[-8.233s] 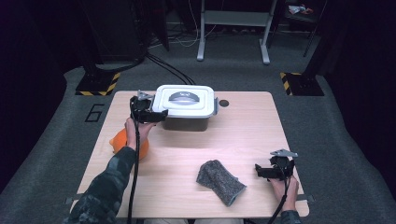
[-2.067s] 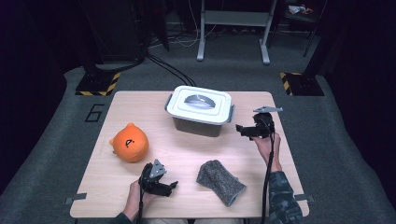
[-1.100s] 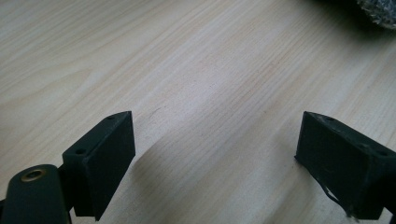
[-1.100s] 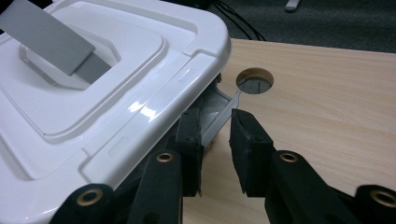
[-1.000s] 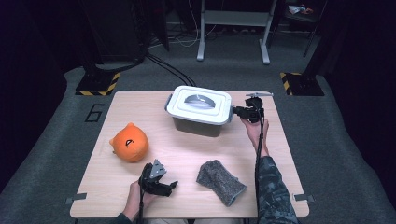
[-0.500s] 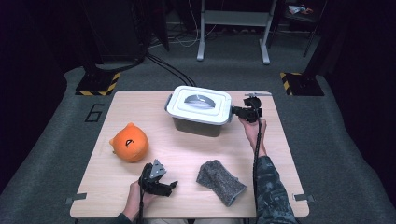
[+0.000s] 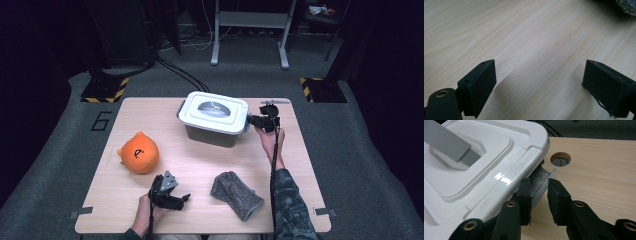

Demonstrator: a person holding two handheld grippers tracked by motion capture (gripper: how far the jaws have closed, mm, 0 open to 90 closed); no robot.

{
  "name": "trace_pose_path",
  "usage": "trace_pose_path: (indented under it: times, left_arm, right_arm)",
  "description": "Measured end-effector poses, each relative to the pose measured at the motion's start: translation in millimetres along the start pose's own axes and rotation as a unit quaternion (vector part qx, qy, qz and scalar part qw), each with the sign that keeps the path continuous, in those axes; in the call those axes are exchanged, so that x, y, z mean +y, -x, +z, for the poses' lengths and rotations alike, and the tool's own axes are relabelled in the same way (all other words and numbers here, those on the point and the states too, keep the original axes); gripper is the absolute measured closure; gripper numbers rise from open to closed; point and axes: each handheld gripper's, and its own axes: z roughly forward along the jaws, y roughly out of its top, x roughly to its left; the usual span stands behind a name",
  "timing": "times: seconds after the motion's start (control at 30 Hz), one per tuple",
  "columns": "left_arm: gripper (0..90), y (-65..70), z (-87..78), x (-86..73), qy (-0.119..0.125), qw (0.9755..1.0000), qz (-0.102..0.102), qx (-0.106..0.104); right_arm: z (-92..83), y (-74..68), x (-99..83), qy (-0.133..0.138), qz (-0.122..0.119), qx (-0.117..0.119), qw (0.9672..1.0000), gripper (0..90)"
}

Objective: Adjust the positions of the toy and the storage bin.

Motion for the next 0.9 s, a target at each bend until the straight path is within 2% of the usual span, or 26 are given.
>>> trace_pose_path:
  times: [0.07,0.3,0.43,0.47,0.6,0.67,0.77,0.9]
  left_arm:
    - [11.2,0.0,0.0,0.0,0.000,1.0000,0.000,0.000]
    - [11.2,-1.2,1.3,-0.1,0.002,0.9999,-0.009,-0.005]
    - [11.2,-2.5,1.0,0.2,-0.003,0.9999,-0.010,-0.010]
    - [11.2,-2.0,1.2,0.0,-0.001,1.0000,-0.008,-0.005]
    - [11.2,-2.3,1.1,0.1,-0.002,0.9999,-0.013,-0.009]
    - [11.3,-1.2,1.5,-0.3,0.003,0.9999,-0.014,-0.004]
    - [11.3,-2.9,1.3,-0.1,-0.002,0.9998,-0.012,-0.013]
    - [11.2,-4.1,2.0,0.0,-0.003,0.9998,-0.016,-0.013]
  right_arm:
    - [4.5,4.1,3.8,0.007,-0.001,-0.004,1.0000,72.2]
    - [10.6,10.0,9.7,0.004,0.003,0.001,1.0000,74.7]
    - [8.8,5.9,10.7,-0.006,0.003,-0.012,0.9999,74.7]
    - [8.0,4.8,10.0,-0.008,0.007,-0.014,0.9998,74.8]
    - [3.8,0.5,7.7,-0.014,0.016,-0.023,0.9995,74.6]
    - [1.0,-1.5,4.7,-0.013,0.017,-0.025,0.9995,74.5]
    - [-1.3,-3.5,2.9,-0.014,0.020,-0.027,0.9993,74.4]
    - [-6.6,-6.2,1.0,-0.025,0.022,-0.031,0.9990,73.8]
